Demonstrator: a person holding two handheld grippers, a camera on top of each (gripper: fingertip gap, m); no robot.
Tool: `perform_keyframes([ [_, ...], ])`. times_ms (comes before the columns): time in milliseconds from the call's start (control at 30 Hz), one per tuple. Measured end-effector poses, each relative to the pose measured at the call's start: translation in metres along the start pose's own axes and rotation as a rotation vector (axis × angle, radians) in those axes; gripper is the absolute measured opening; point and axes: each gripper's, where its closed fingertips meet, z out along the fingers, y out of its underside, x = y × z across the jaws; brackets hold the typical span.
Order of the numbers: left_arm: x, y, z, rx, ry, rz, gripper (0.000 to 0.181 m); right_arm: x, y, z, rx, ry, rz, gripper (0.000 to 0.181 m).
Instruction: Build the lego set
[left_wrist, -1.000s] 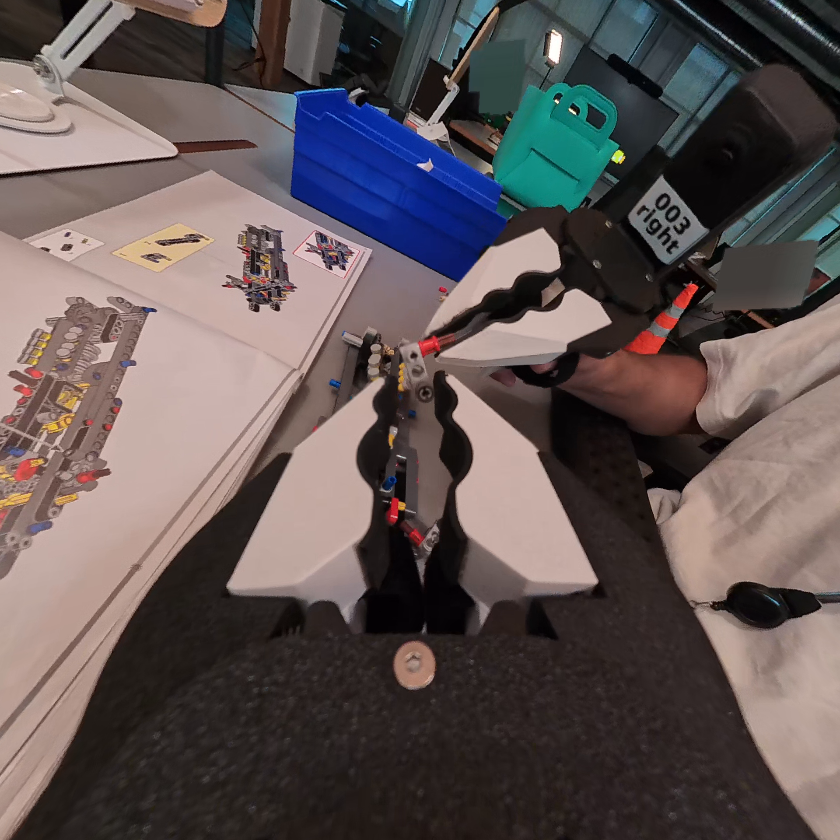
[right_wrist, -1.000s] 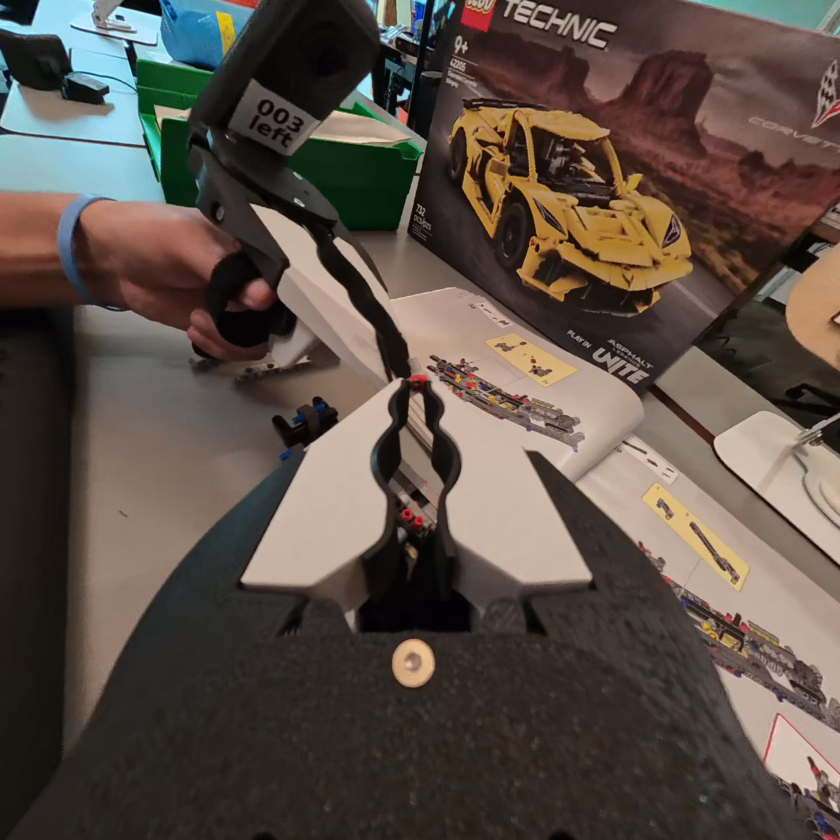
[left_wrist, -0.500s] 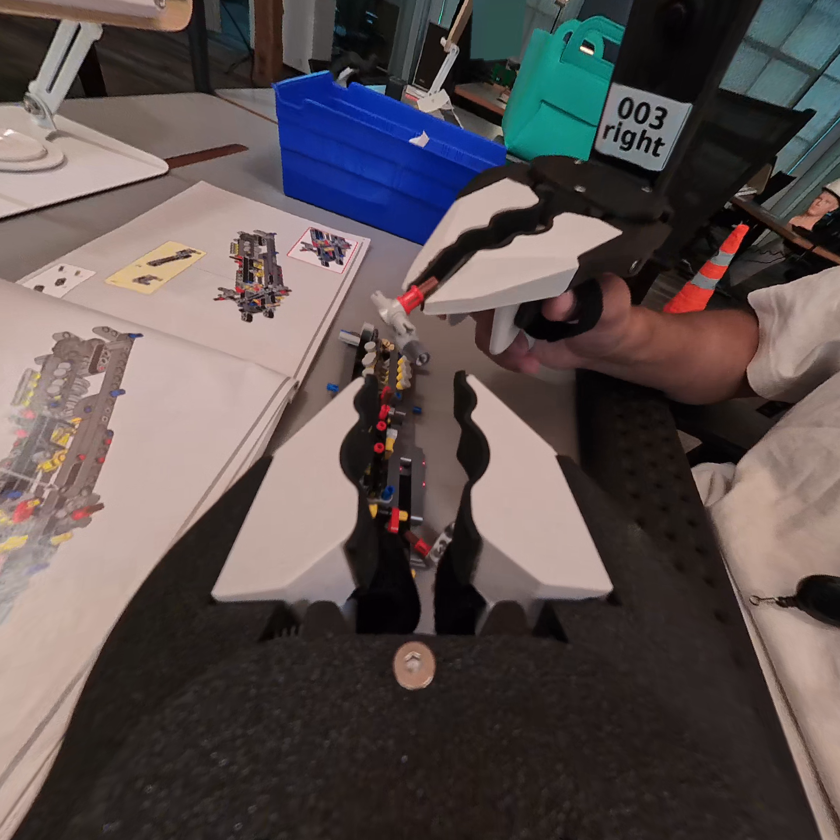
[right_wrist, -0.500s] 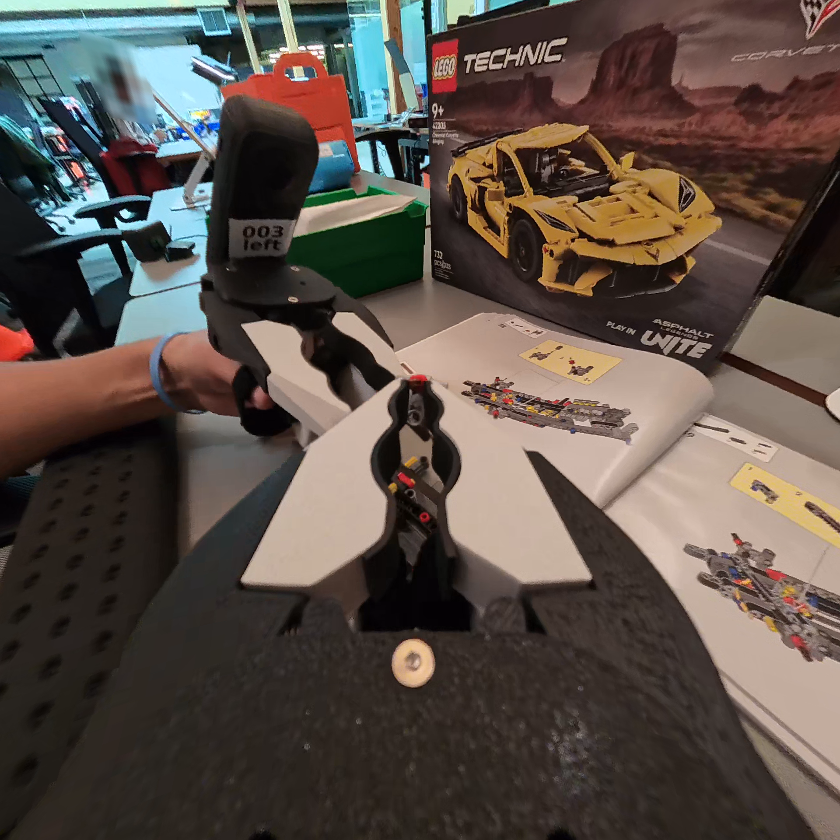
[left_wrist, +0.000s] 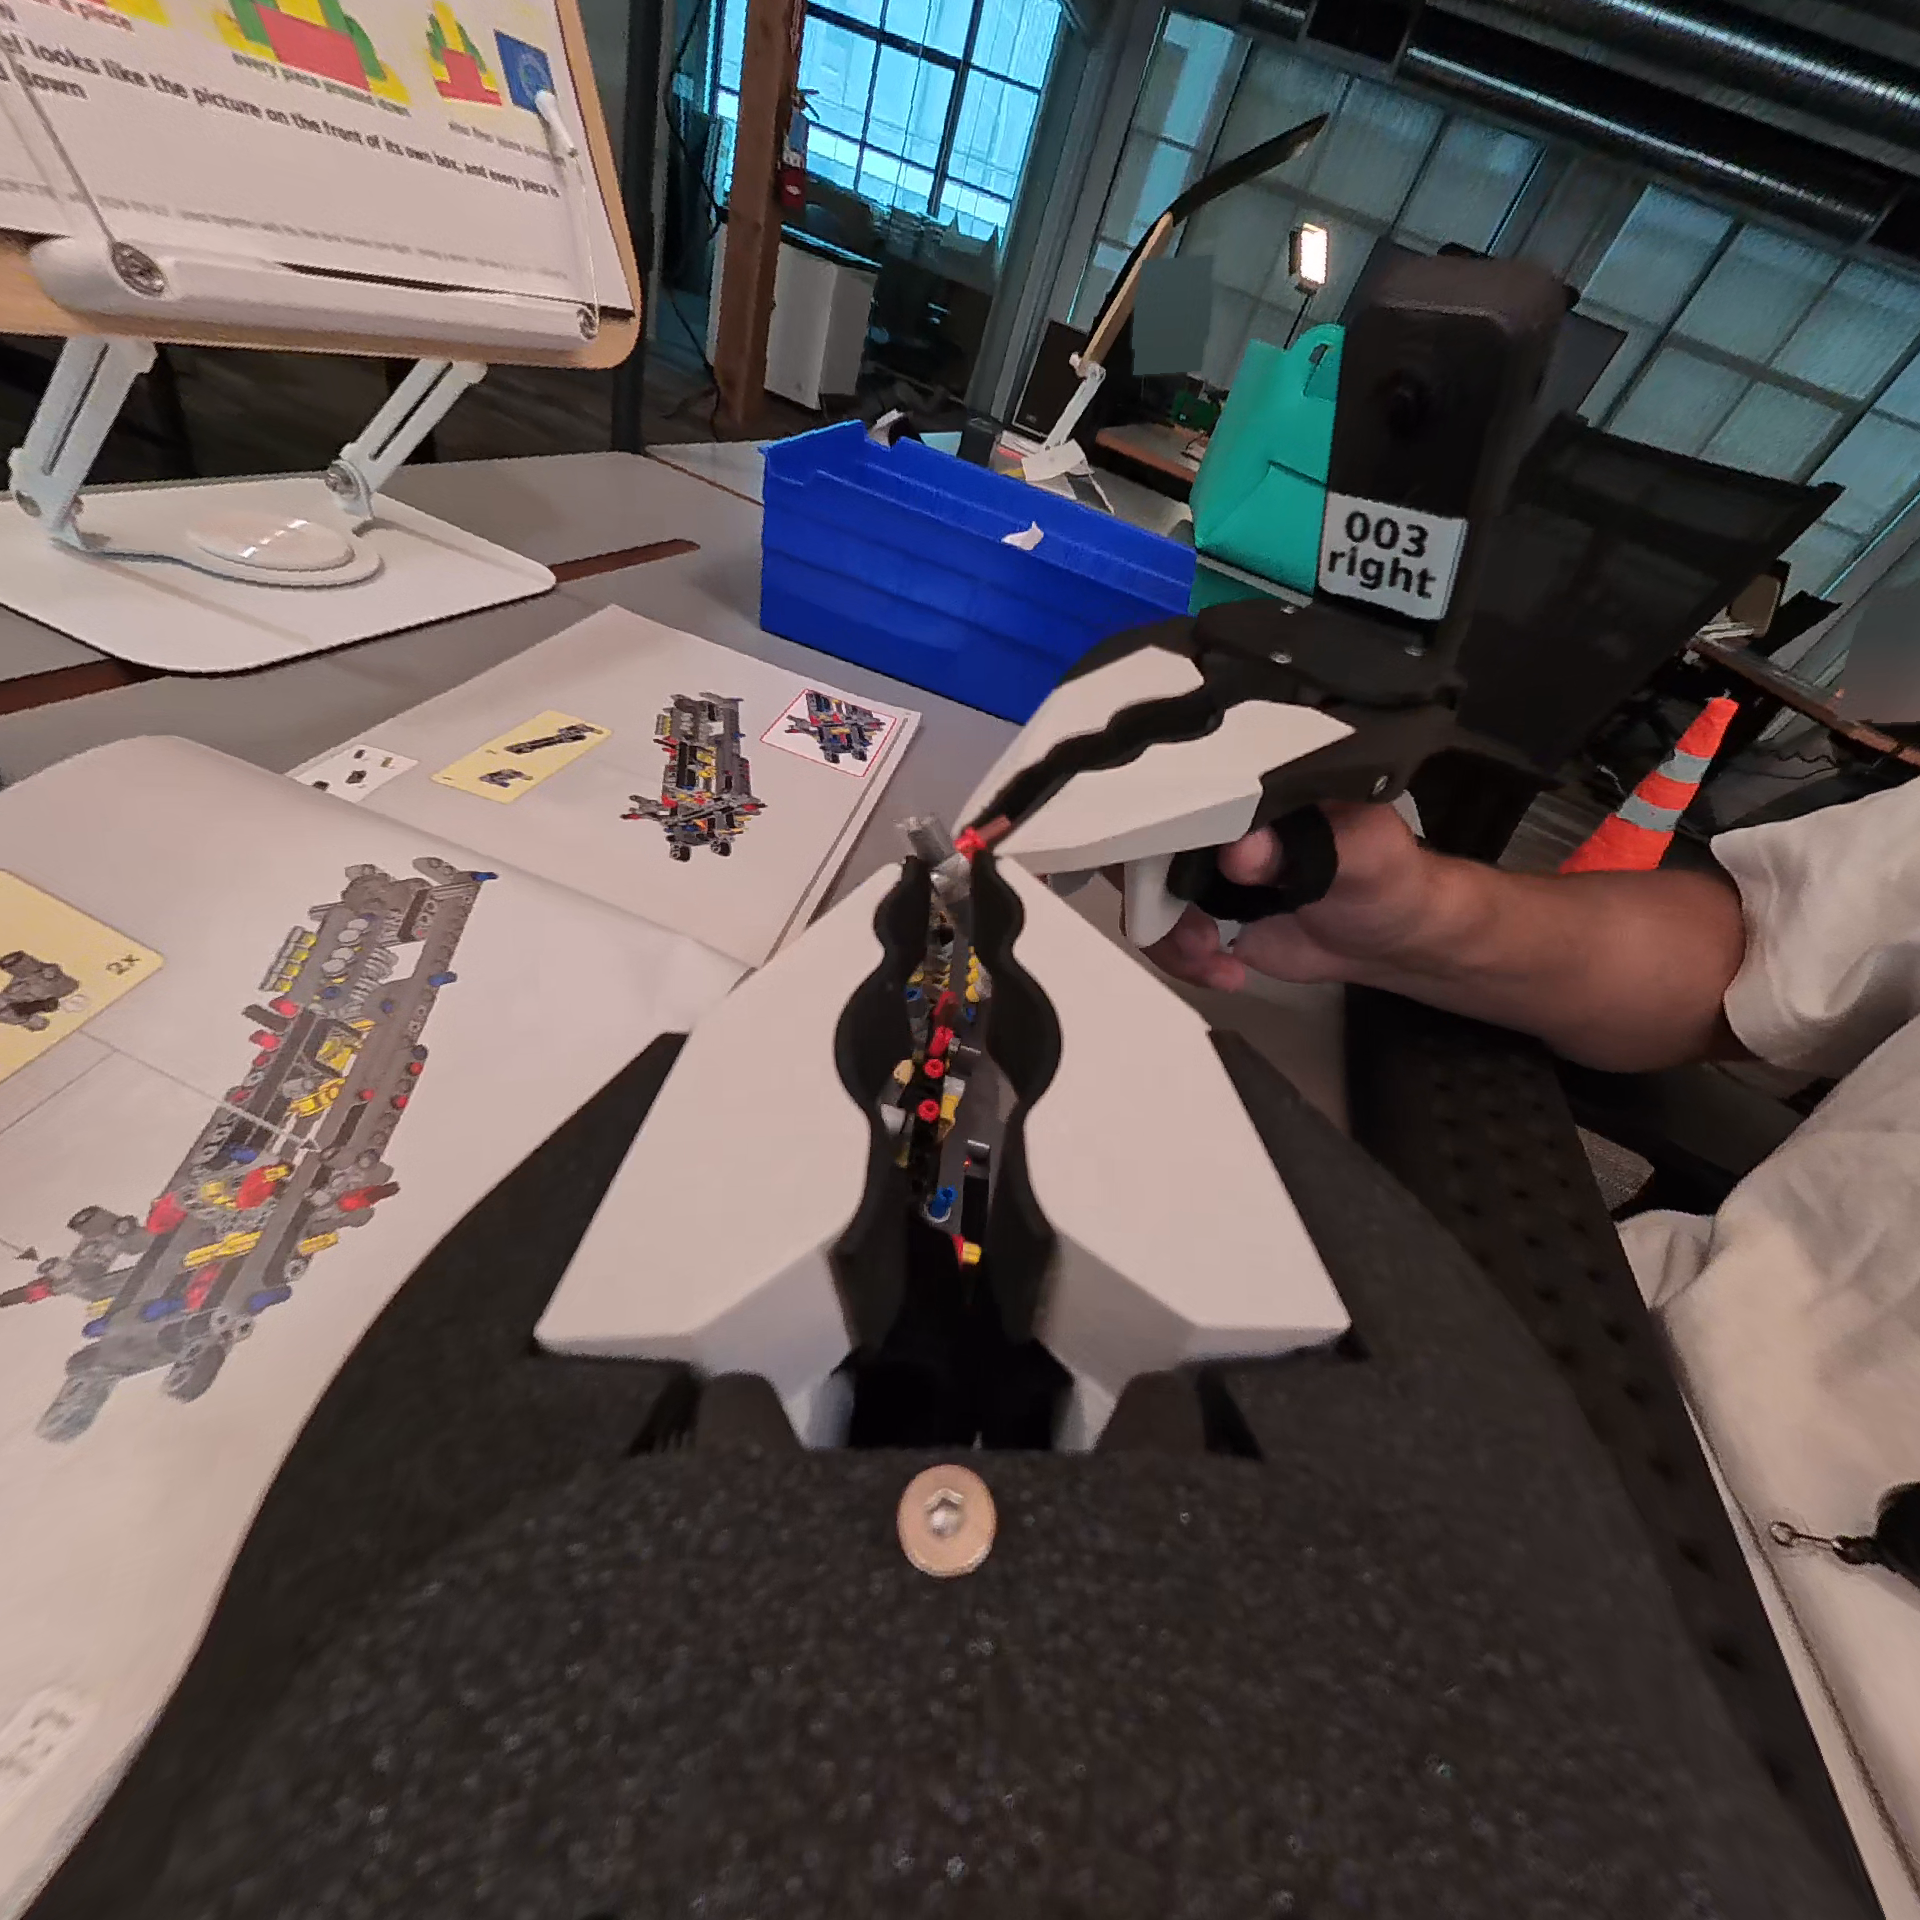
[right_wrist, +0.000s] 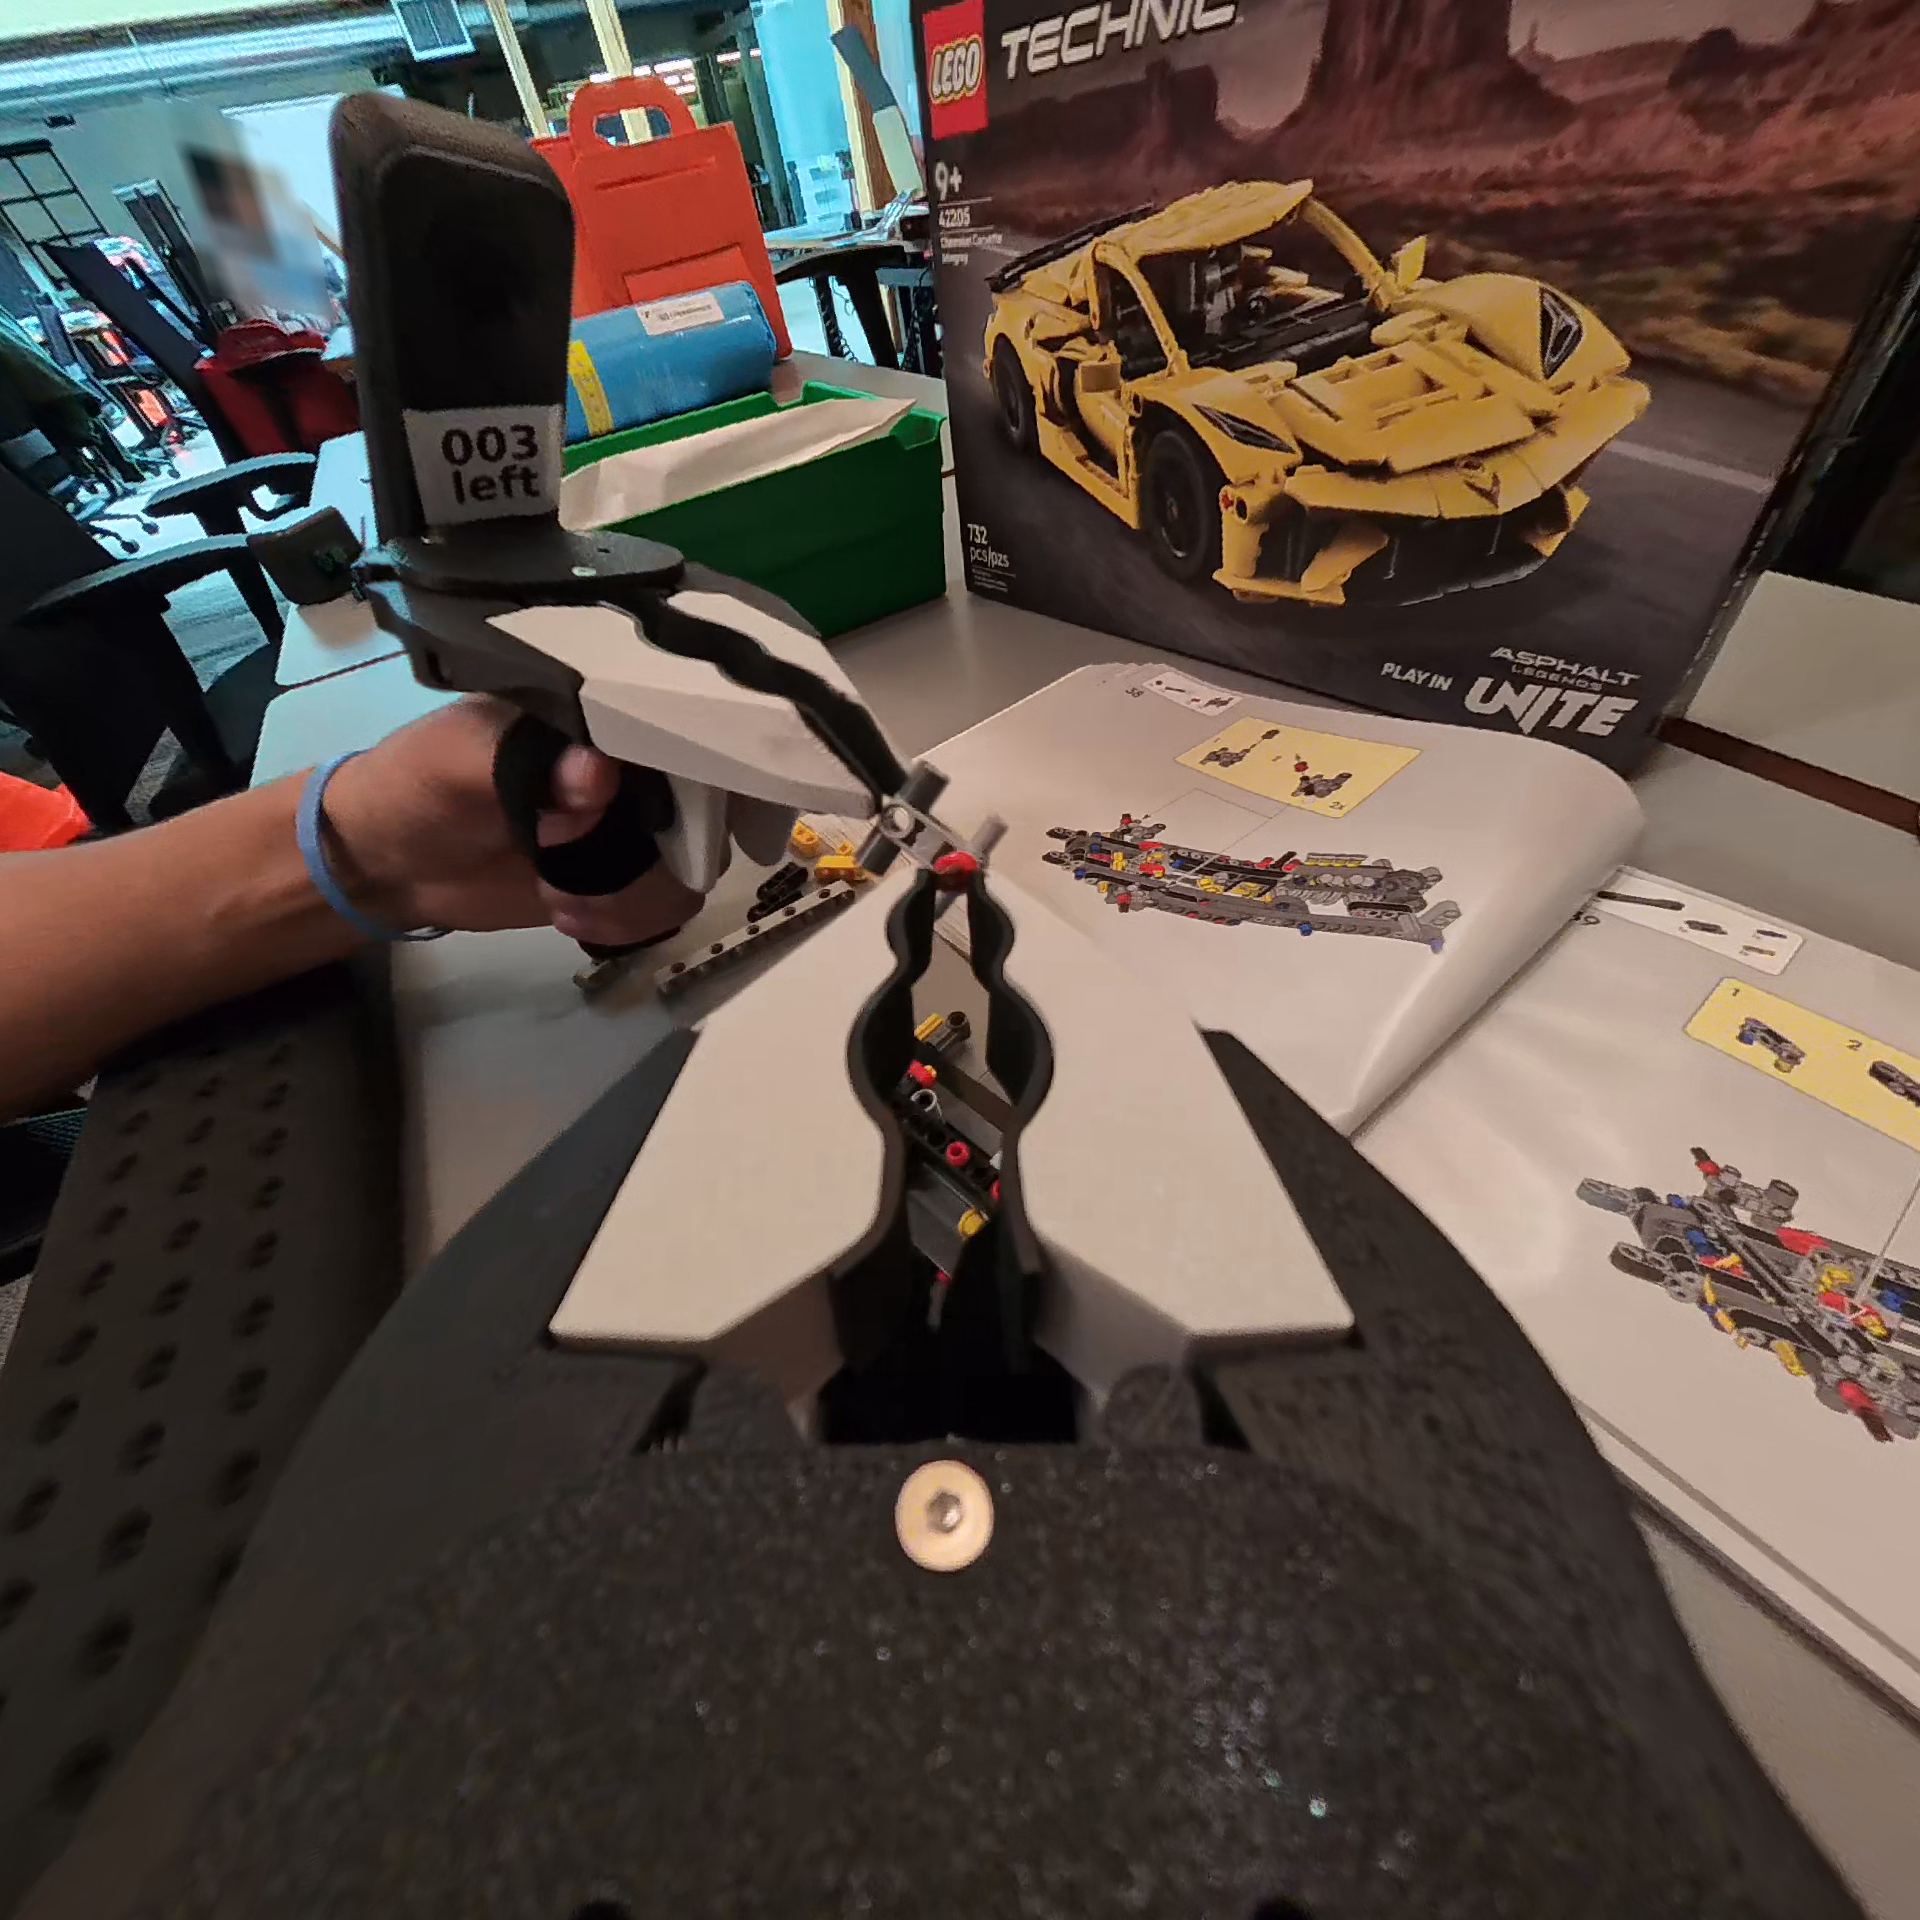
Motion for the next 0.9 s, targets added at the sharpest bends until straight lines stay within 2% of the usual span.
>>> perform_keyframes([
  [633,-0.005,0.014,0.007,-0.075,-0.02,-0.018,0.014,-0.002,0.006,0.005,-0.024,0.019,0.007,0.004],
  [900,-0.006,0.012,0.002,-0.067,-0.016,-0.024,0.016,0.004,0.003,0.001,-0.026,0.09,-0.11,0.004],
])
